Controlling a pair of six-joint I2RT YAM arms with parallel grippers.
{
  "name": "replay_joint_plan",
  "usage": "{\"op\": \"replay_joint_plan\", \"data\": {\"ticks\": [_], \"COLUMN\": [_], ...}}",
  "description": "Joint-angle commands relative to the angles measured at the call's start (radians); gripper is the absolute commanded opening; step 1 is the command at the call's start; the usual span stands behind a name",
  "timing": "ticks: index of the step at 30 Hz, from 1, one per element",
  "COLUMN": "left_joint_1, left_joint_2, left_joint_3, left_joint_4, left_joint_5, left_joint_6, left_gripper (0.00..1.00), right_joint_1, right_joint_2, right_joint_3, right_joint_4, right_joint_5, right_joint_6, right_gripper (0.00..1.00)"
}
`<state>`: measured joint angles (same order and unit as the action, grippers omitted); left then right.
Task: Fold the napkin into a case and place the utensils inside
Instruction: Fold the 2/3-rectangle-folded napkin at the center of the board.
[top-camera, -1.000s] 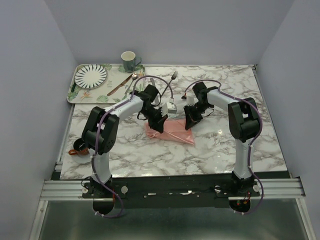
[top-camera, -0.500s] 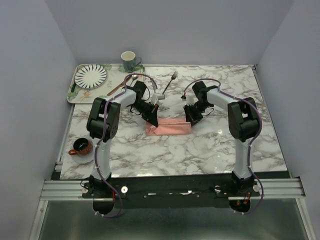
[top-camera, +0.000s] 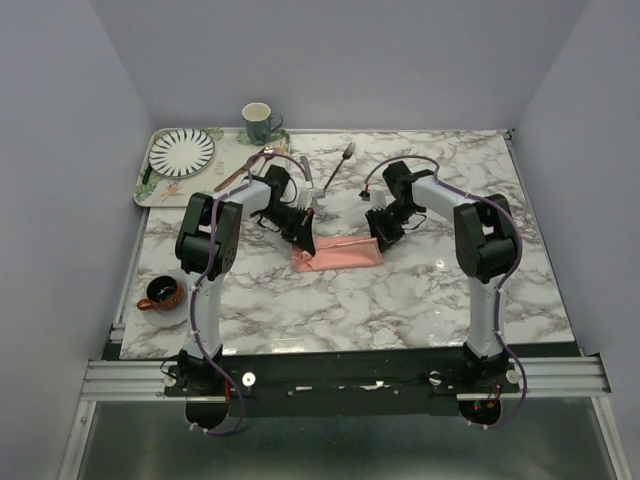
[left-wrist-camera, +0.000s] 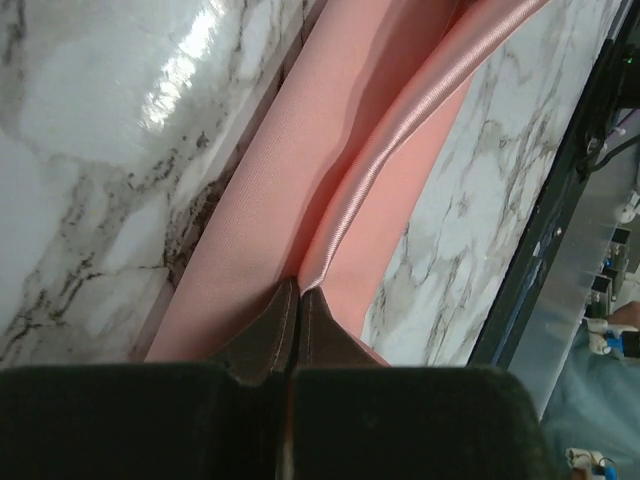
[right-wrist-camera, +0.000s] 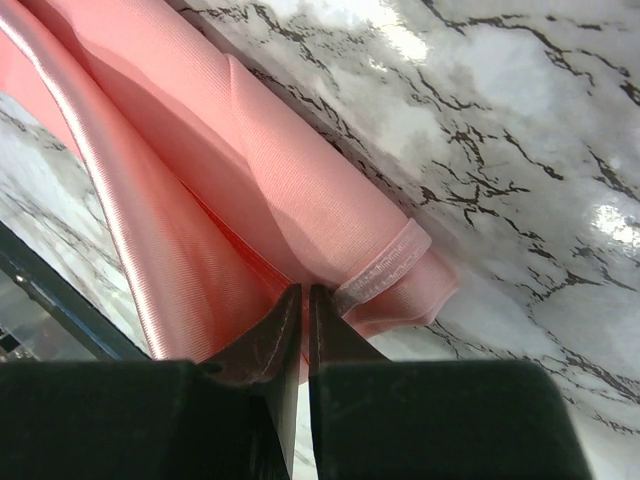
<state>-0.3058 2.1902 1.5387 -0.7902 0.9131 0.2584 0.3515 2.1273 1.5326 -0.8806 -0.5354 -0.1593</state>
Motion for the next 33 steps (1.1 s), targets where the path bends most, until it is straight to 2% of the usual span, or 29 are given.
{"op": "replay_joint_plan", "data": {"ticks": [1, 7, 10, 20, 33], "left_joint_1": [-0.021, -0.033, -0.032, 0.002, 0.02], "left_joint_2": [-0.082, -0.174, -0.179, -0.021, 0.071], "left_joint_3": [-0.089, -0.164, -0.137, -0.008, 0.021], "left_joint_4": [-0.02, 0.034, 0.054, 0.029, 0.002], "left_joint_5": [0.033, 0.086, 0.079, 0.033, 0.003], "left_joint_6": [0.009, -0.108, -0.148, -0.165, -0.137], "left_gripper": [0.0, 0.0, 0.0, 0.0, 0.0], "right_joint_1": [0.024, 0.023, 0.021, 0.023, 0.021], "right_joint_2": [0.039, 0.011, 0.01, 0.022, -0.038], "right_joint_3": [-0.011, -0.058, -0.061, -0.04, 0.0], "right_joint_4": [0.02, 0.02, 0.019, 0.02, -0.015], "right_joint_5": [0.078, 0.094, 0.097, 0.1, 0.124], "right_joint_6": [-0.094, -0.166, -0.192, -0.224, -0.206], "right_gripper": [0.16, 0.15, 0.15, 0.16, 0.2]}}
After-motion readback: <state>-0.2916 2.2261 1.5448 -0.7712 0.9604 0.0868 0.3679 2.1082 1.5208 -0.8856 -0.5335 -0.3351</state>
